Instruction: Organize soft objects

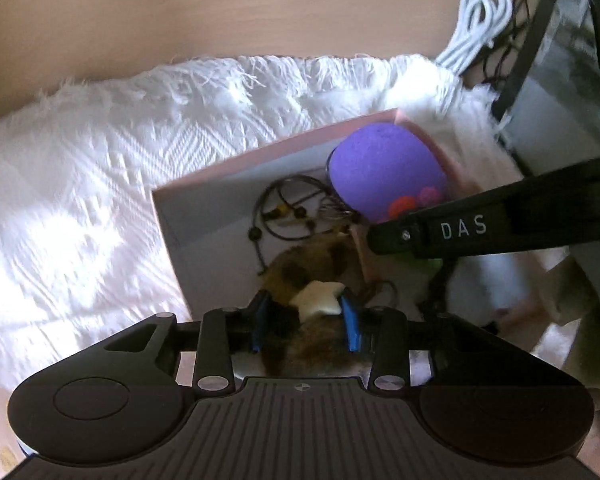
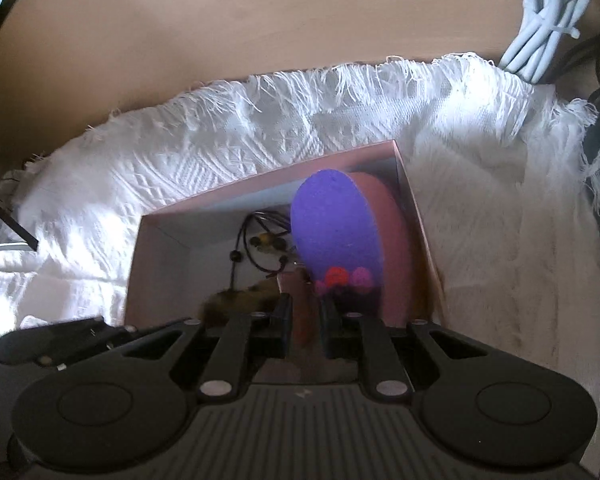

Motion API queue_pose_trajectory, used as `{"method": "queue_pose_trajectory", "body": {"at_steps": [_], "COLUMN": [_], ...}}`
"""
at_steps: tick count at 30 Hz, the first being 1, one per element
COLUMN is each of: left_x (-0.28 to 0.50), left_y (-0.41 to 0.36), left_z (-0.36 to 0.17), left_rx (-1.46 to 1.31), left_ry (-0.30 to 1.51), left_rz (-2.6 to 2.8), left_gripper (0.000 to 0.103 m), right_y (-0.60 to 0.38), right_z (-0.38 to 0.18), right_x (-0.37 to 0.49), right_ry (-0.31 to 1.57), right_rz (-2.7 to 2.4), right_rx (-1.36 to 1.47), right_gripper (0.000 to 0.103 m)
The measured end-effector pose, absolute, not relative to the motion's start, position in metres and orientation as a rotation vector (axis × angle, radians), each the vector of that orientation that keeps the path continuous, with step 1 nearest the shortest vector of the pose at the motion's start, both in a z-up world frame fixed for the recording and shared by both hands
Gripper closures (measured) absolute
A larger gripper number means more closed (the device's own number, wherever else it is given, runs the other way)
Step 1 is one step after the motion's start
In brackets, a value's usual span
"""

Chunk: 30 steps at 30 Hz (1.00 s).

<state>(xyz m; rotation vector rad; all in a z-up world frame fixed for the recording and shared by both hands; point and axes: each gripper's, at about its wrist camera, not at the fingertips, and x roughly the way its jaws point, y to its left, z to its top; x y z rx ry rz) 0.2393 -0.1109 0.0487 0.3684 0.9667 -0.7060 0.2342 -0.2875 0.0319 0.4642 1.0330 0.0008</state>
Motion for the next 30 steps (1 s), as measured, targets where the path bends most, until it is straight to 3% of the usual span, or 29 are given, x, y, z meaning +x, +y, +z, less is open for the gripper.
{"method": "queue_pose_trajectory", "body": {"at_steps": [6, 13, 16, 23, 30], "left_x": [0.238, 0.212, 0.197, 0.129, 0.052], "left_y": [-0.115, -0.072, -0.040, 0.010, 0.041], "left_z": [0.051, 0.110, 0.121, 0.097, 0.041], "left_rx": [0.373, 0.194, 0.084, 0.038, -0.103], "left_ry": [0.960, 0.767, 0.691, 0.581, 0.683], "left_rz": [-0.720, -0.737, -0.745, -0.626, -0.202], "left_gripper": [0.063, 0.063, 0.063, 0.064, 0.065], "right_y": [-0.293, -0.294, -0.284, -0.250, -0.207], "right_z": [0.038, 0.090, 0.103, 0.098, 0.058], "right_x": [0.227, 0.168, 0.140, 0.098, 0.064], "right_ry": [1.016, 0.840, 0.777, 0.712, 0.718], "right_rz": [-0.012, -0.029, -0.056, -0.009, 0.248], "right_rx": [0.488, 0.490, 0.449, 0.315, 0.072], "right_gripper": [0.088, 0.059, 0.053, 0.050, 0.043]}}
